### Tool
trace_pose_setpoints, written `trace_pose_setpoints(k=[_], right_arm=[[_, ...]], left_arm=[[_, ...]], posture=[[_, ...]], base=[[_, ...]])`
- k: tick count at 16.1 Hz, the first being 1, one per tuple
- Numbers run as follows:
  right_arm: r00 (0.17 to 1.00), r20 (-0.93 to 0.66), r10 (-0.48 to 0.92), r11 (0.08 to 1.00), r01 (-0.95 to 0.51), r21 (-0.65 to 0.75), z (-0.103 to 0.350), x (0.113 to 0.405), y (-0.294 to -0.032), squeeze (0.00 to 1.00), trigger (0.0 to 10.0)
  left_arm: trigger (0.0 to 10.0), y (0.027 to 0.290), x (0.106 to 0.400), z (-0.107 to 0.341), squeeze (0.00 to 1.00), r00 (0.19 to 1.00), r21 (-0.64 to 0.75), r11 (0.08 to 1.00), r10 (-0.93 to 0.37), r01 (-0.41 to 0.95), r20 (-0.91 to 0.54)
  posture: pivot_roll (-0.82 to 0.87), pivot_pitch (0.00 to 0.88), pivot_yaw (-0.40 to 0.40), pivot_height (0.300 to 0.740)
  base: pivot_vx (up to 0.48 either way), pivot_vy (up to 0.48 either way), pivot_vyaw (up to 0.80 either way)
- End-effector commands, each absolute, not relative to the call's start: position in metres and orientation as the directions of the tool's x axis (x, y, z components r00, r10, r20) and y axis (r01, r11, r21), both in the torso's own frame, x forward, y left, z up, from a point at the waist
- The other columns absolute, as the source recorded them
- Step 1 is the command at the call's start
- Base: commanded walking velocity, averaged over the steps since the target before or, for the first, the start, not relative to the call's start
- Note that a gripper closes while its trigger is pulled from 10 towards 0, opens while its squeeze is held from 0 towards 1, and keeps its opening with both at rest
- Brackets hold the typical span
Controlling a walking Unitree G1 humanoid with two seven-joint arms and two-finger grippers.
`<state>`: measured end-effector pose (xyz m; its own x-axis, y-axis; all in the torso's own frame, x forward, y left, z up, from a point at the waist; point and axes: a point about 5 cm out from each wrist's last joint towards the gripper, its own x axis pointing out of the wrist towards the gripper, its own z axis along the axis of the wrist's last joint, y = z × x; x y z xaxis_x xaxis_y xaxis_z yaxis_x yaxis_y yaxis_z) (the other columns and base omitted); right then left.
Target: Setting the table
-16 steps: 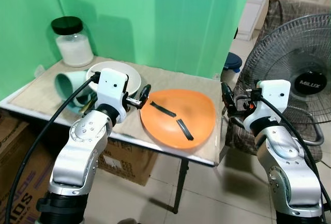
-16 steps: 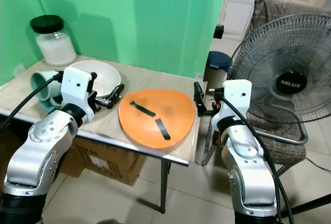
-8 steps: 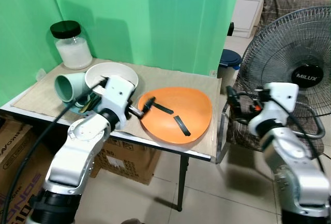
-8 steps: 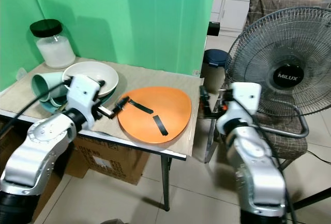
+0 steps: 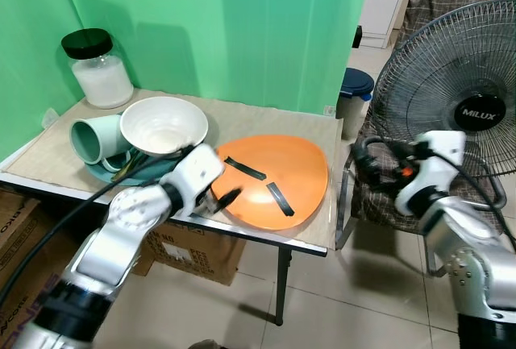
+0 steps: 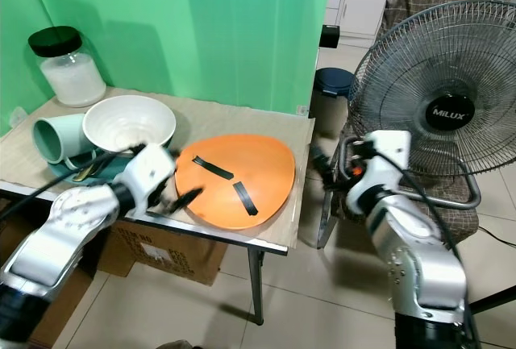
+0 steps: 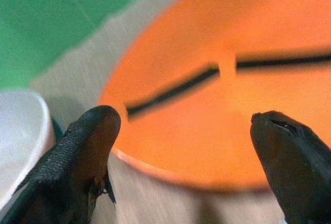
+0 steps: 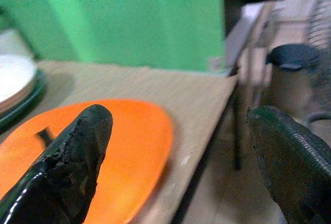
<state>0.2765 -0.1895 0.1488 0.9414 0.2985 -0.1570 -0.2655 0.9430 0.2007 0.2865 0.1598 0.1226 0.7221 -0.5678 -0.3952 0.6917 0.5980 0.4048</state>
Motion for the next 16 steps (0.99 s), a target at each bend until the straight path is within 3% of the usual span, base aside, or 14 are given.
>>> trace_pose_setpoints(k=[1, 9, 13, 16], right_arm=[[0.928, -0.160, 0.338, 0.930, -0.303, 0.207, 0.150, 0.281, -0.184, 1.00, 10.0], [0.894, -0.156, 0.421, 0.900, -0.391, 0.191, 0.154, 0.304, -0.167, 1.00, 10.0], [0.894, -0.145, 0.423, 0.900, -0.396, 0.184, 0.156, 0.306, -0.174, 1.00, 10.0], [0.897, -0.145, 0.419, 0.902, -0.392, 0.180, 0.157, 0.304, -0.176, 1.00, 10.0]], left_arm=[[10.0, 0.164, 0.283, 0.116, 0.00, 0.702, 0.416, 0.565, -0.570, 0.713, -0.428], [10.0, 0.175, 0.285, 0.085, 0.00, 0.715, 0.414, 0.586, -0.513, 0.696, -0.475], [10.0, 0.163, 0.299, 0.116, 0.00, 0.742, 0.348, 0.657, -0.611, 0.669, -0.275], [10.0, 0.161, 0.308, 0.124, 0.00, 0.736, 0.336, 0.657, -0.632, 0.675, -0.242]], posture=[[0.02, 0.000, 0.035, 0.740], [0.03, 0.000, 0.015, 0.740], [0.03, 0.000, 0.009, 0.740], [0.02, 0.000, 0.010, 0.740]], base=[[0.000, 0.000, 0.00], [0.000, 0.000, 0.00], [0.000, 0.000, 0.00], [0.000, 0.000, 0.00]])
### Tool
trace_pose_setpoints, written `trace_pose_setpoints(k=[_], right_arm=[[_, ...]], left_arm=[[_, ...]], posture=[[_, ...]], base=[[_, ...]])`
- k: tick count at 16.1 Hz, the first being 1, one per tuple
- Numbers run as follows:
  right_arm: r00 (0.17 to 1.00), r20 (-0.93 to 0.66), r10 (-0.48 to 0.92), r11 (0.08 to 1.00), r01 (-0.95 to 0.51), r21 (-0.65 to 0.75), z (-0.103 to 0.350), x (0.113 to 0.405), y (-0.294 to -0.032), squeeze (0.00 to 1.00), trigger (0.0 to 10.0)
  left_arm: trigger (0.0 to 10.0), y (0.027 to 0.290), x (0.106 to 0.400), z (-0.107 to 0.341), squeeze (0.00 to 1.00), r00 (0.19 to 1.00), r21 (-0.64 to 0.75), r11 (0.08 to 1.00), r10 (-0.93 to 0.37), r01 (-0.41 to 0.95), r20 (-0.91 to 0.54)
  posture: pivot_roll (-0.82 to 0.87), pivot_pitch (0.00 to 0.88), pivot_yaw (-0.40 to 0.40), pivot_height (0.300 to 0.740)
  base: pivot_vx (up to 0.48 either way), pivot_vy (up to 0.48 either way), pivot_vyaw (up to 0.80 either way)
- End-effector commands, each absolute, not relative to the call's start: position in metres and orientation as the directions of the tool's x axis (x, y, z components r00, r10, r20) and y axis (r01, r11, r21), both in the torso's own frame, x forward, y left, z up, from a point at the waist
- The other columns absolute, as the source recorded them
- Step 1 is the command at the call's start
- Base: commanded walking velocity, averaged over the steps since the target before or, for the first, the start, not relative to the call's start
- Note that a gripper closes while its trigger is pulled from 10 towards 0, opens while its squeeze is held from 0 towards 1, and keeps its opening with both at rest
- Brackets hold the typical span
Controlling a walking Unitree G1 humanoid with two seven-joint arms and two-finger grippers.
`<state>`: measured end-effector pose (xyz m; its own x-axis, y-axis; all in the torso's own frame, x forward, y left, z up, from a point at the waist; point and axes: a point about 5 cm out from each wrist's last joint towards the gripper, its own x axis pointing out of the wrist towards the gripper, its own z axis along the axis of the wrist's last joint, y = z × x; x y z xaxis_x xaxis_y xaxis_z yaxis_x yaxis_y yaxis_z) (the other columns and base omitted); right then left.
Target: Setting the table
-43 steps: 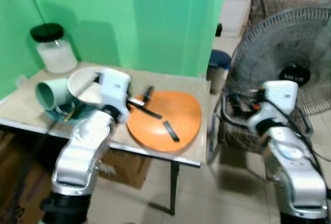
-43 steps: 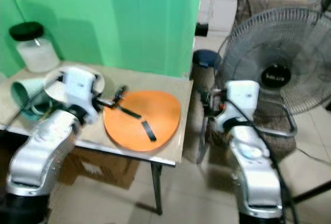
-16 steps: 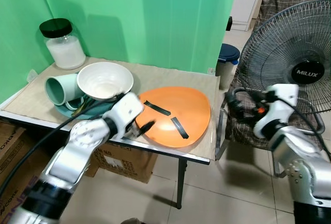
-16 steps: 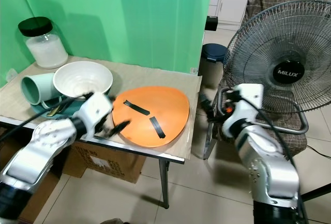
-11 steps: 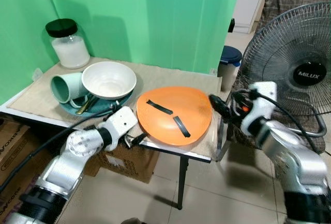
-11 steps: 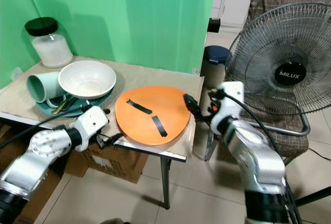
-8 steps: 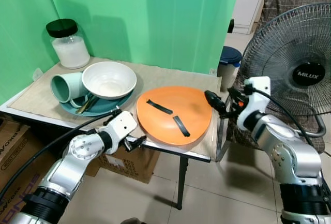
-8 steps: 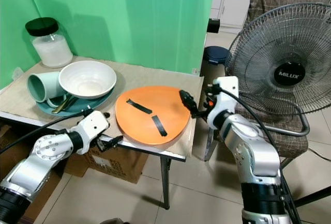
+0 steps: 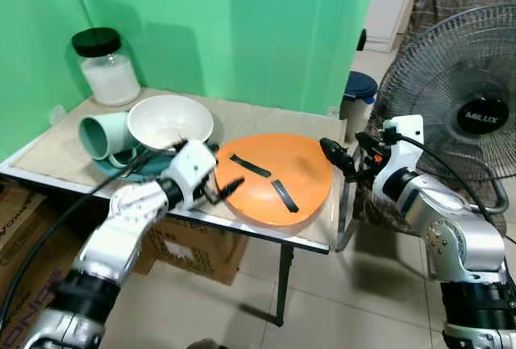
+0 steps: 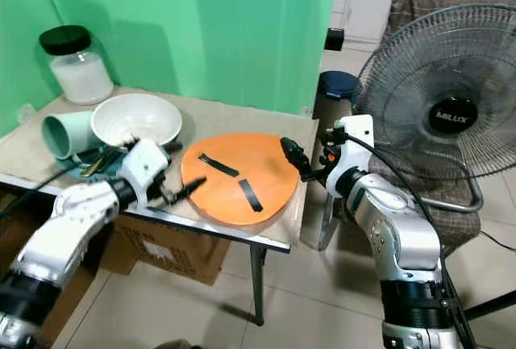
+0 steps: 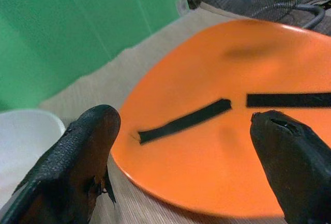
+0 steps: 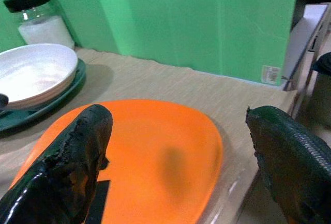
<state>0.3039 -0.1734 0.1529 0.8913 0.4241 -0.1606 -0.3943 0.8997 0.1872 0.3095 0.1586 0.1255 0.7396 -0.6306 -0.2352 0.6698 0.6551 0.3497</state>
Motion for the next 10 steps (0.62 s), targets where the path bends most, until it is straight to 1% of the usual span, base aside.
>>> trace_pose_setpoints(k=[1, 3, 4, 10], right_arm=[[0.898, -0.145, 0.415, 0.904, -0.389, 0.179, 0.157, 0.304, -0.177, 1.00, 10.0], [0.900, -0.144, 0.411, 0.906, -0.386, 0.176, 0.156, 0.303, -0.177, 1.00, 10.0], [0.901, -0.144, 0.408, 0.907, -0.383, 0.173, 0.156, 0.303, -0.177, 1.00, 10.0], [0.906, -0.155, 0.393, 0.913, -0.365, 0.181, 0.153, 0.307, -0.177, 1.00, 10.0]], left_arm=[[10.0, 0.163, 0.313, 0.121, 0.00, 0.746, 0.355, 0.658, -0.615, 0.664, -0.255], [10.0, 0.159, 0.321, 0.112, 0.00, 0.749, 0.350, 0.662, -0.601, 0.662, -0.280], [10.0, 0.155, 0.322, 0.103, 0.00, 0.722, 0.369, 0.621, -0.607, 0.691, -0.331], [10.0, 0.159, 0.307, 0.075, 0.00, 0.678, 0.364, 0.572, -0.611, 0.735, -0.410]], posture=[[0.02, 0.000, 0.010, 0.740], [0.02, 0.000, 0.010, 0.740], [0.00, 0.000, 0.027, 0.740], [-0.01, 0.000, 0.025, 0.740]], base=[[0.000, 0.000, 0.00], [0.000, 0.000, 0.00], [0.000, 0.000, 0.00], [0.000, 0.000, 0.00]])
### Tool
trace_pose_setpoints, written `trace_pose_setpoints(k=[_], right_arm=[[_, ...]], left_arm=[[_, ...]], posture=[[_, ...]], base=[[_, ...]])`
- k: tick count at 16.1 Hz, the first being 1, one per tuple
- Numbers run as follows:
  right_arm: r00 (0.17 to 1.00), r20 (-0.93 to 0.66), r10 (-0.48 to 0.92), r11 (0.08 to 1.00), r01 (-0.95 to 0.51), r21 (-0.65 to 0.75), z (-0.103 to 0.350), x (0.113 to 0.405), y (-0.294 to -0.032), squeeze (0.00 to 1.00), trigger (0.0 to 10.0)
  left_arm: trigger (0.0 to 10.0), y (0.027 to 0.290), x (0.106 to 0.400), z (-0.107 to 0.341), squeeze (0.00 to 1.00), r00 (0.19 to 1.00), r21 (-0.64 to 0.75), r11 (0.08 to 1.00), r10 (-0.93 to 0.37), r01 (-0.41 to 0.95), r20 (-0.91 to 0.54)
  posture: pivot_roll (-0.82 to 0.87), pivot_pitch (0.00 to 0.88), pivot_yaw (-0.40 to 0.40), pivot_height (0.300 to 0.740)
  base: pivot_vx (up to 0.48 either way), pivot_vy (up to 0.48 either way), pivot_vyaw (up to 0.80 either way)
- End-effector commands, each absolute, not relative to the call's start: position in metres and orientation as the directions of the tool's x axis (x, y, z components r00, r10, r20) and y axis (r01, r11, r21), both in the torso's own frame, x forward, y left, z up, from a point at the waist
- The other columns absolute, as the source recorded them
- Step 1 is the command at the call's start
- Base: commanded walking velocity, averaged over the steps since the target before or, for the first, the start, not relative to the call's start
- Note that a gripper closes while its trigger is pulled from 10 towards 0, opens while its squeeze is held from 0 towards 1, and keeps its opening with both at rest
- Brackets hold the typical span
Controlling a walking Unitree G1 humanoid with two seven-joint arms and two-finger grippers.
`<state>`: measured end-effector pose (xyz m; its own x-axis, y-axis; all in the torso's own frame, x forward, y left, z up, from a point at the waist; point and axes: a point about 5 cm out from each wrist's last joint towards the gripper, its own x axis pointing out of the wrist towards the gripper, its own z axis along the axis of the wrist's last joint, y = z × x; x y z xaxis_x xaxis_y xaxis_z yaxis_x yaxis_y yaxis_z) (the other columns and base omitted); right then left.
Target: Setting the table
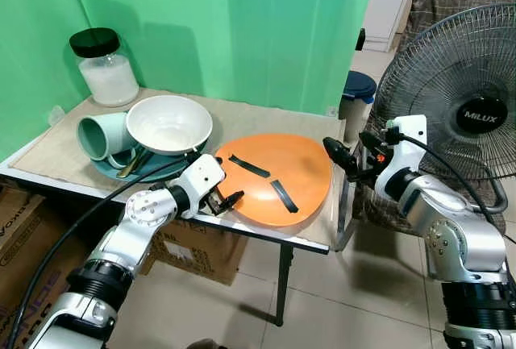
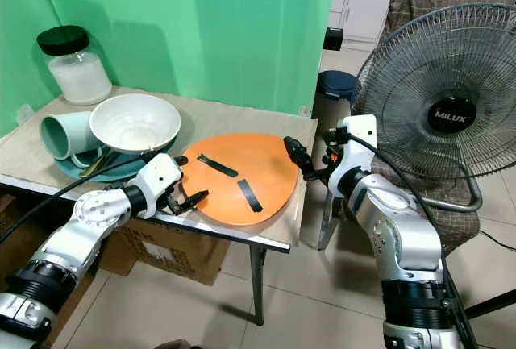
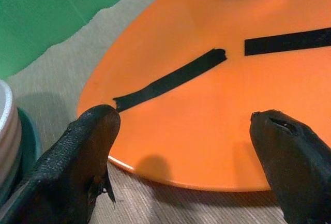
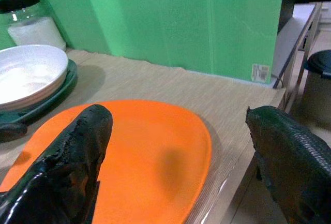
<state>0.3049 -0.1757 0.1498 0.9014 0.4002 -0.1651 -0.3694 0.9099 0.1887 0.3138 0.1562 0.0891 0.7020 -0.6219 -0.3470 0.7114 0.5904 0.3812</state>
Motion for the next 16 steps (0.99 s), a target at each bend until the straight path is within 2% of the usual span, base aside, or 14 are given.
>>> trace_pose_setpoints(k=[1, 5, 8, 9, 10, 16], right_arm=[[0.906, -0.158, 0.392, 0.912, -0.360, 0.197, 0.152, 0.307, -0.177, 1.00, 10.0], [0.925, -0.162, 0.343, 0.887, -0.263, 0.379, 0.141, 0.317, -0.184, 1.00, 10.0], [0.895, -0.199, 0.399, 0.824, -0.254, 0.506, 0.128, 0.323, -0.177, 1.00, 10.0], [0.880, -0.214, 0.424, 0.809, -0.262, 0.526, 0.123, 0.326, -0.171, 0.88, 10.0], [0.860, -0.224, 0.458, 0.789, -0.278, 0.548, 0.119, 0.330, -0.163, 0.00, 10.0], [0.807, -0.235, 0.542, 0.731, -0.315, 0.605, 0.111, 0.344, -0.144, 0.00, 10.0]], left_arm=[[10.0, 0.160, 0.305, 0.073, 0.00, 0.675, 0.362, 0.570, -0.611, 0.738, -0.414], [10.0, 0.164, 0.292, 0.065, 0.00, 0.653, 0.352, 0.550, -0.622, 0.757, -0.432], [10.0, 0.160, 0.288, 0.059, 0.00, 0.655, 0.348, 0.556, -0.625, 0.755, -0.424], [10.0, 0.158, 0.287, 0.058, 0.00, 0.655, 0.346, 0.556, -0.629, 0.756, -0.418], [10.0, 0.157, 0.285, 0.057, 0.00, 0.654, 0.345, 0.556, -0.632, 0.756, -0.415], [10.0, 0.155, 0.285, 0.055, 0.00, 0.657, 0.361, 0.549, -0.633, 0.754, -0.409]], posture=[[0.00, 0.000, 0.019, 0.740], [0.02, 0.000, 0.003, 0.740], [0.02, 0.000, -0.008, 0.740], [0.02, 0.000, -0.014, 0.740], [0.02, 0.000, -0.014, 0.740], [0.03, 0.000, -0.038, 0.740]], base=[[0.000, 0.000, 0.00], [0.000, 0.000, 0.00], [0.000, 0.000, 0.00], [0.000, 0.000, 0.00], [0.000, 0.000, 0.00], [0.000, 0.000, 0.00]])
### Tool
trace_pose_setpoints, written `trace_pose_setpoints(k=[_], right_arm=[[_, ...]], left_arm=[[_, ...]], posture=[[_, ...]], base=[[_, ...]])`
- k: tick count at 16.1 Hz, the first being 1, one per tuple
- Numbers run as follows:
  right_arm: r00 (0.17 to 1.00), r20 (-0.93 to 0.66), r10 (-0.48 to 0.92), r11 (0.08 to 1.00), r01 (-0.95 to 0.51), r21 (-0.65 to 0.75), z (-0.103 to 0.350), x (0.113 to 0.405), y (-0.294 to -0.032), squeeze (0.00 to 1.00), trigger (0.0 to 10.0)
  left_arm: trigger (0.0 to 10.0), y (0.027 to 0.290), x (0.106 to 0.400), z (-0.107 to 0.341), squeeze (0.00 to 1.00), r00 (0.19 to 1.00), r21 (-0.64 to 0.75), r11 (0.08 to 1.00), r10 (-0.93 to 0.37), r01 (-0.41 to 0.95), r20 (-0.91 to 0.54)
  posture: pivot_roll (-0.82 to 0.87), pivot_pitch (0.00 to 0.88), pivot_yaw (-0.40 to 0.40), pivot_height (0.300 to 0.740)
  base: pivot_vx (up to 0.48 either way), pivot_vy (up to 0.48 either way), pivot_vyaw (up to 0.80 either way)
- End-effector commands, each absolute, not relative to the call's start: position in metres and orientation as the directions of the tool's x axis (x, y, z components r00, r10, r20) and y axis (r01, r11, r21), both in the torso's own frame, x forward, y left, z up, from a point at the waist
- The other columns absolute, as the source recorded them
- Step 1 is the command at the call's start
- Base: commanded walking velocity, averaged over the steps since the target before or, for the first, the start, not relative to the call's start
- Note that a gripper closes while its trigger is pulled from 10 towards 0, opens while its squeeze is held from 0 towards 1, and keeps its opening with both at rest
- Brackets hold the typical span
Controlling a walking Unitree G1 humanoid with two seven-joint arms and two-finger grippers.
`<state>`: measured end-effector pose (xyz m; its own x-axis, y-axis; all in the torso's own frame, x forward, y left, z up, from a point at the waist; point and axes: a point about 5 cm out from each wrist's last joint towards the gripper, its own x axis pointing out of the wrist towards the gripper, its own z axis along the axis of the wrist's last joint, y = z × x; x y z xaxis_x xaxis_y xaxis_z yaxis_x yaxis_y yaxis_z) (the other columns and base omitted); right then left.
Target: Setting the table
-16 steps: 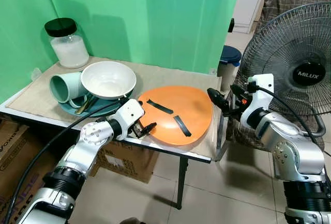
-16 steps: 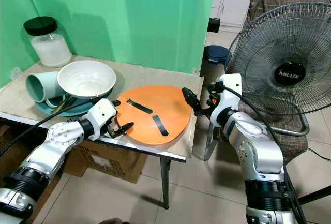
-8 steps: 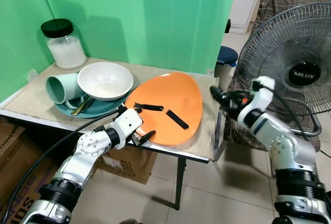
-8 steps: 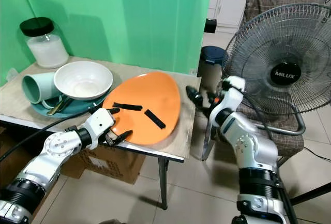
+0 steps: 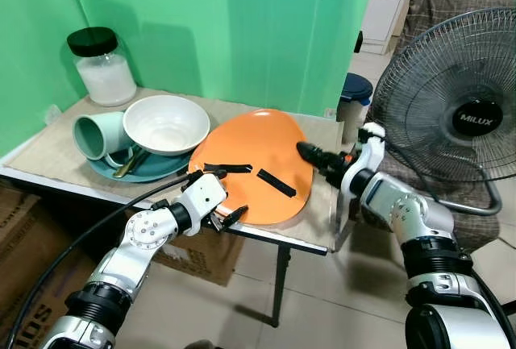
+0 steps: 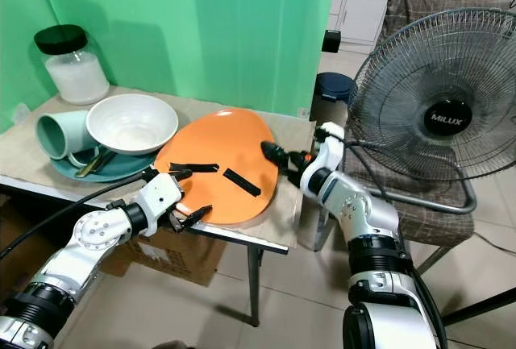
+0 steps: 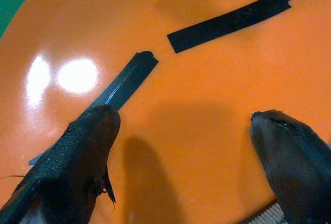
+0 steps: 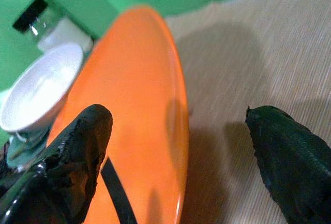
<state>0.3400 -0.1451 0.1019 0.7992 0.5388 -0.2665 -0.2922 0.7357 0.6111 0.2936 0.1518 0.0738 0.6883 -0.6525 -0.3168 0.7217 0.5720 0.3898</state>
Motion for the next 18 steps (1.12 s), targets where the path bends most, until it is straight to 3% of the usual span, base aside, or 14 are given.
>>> trace_pose_setpoints(k=[1, 5, 6, 7, 8, 9, 10, 18], right_arm=[[0.782, -0.268, 0.562, 0.733, -0.321, 0.599, 0.102, 0.343, -0.139, 0.00, 10.0], [0.732, -0.296, 0.614, 0.711, -0.351, 0.609, 0.092, 0.340, -0.130, 0.00, 10.0], [0.721, -0.296, 0.626, 0.701, -0.355, 0.618, 0.091, 0.339, -0.129, 0.00, 8.7], [0.694, -0.288, 0.660, 0.670, -0.371, 0.642, 0.090, 0.337, -0.126, 0.00, 5.5], [0.681, -0.278, 0.677, 0.652, -0.380, 0.656, 0.090, 0.335, -0.124, 0.00, 4.4], [0.658, -0.253, 0.709, 0.614, -0.401, 0.680, 0.091, 0.333, -0.120, 0.00, 1.5], [0.653, -0.249, 0.715, 0.607, -0.403, 0.685, 0.091, 0.333, -0.120, 0.00, 0.0], [0.629, -0.242, 0.739, 0.571, -0.394, 0.720, 0.085, 0.326, -0.119, 0.00, 0.0]], left_arm=[[10.0, 0.155, 0.285, 0.055, 0.00, 0.660, 0.364, 0.550, -0.632, 0.751, -0.407], [10.0, 0.154, 0.285, 0.056, 0.00, 0.662, 0.372, 0.547, -0.632, 0.750, -0.403], [10.0, 0.154, 0.285, 0.056, 0.00, 0.662, 0.373, 0.547, -0.633, 0.750, -0.402], [10.0, 0.153, 0.286, 0.056, 0.00, 0.661, 0.375, 0.545, -0.634, 0.750, -0.401], [10.0, 0.153, 0.286, 0.056, 0.00, 0.662, 0.375, 0.545, -0.634, 0.749, -0.400], [10.0, 0.152, 0.288, 0.057, 0.00, 0.663, 0.379, 0.545, -0.634, 0.748, -0.398], [10.0, 0.152, 0.289, 0.057, 0.00, 0.664, 0.380, 0.545, -0.634, 0.748, -0.397], [10.0, 0.144, 0.298, 0.065, 0.00, 0.670, 0.403, 0.538, -0.641, 0.740, -0.375]], posture=[[0.03, 0.000, -0.038, 0.740], [0.03, 0.000, -0.042, 0.740], [0.03, 0.000, -0.042, 0.740], [0.03, 0.000, -0.042, 0.740], [0.03, 0.000, -0.043, 0.740], [0.03, 0.000, -0.045, 0.740], [0.03, 0.000, -0.045, 0.740], [0.03, 0.000, -0.049, 0.740]], base=[[0.000, 0.000, 0.00], [0.000, 0.000, 0.00], [0.000, 0.000, 0.00], [0.000, 0.000, 0.00], [0.000, 0.000, 0.00], [0.000, 0.000, 0.00], [0.000, 0.000, 0.00], [0.000, 0.000, 0.00]])
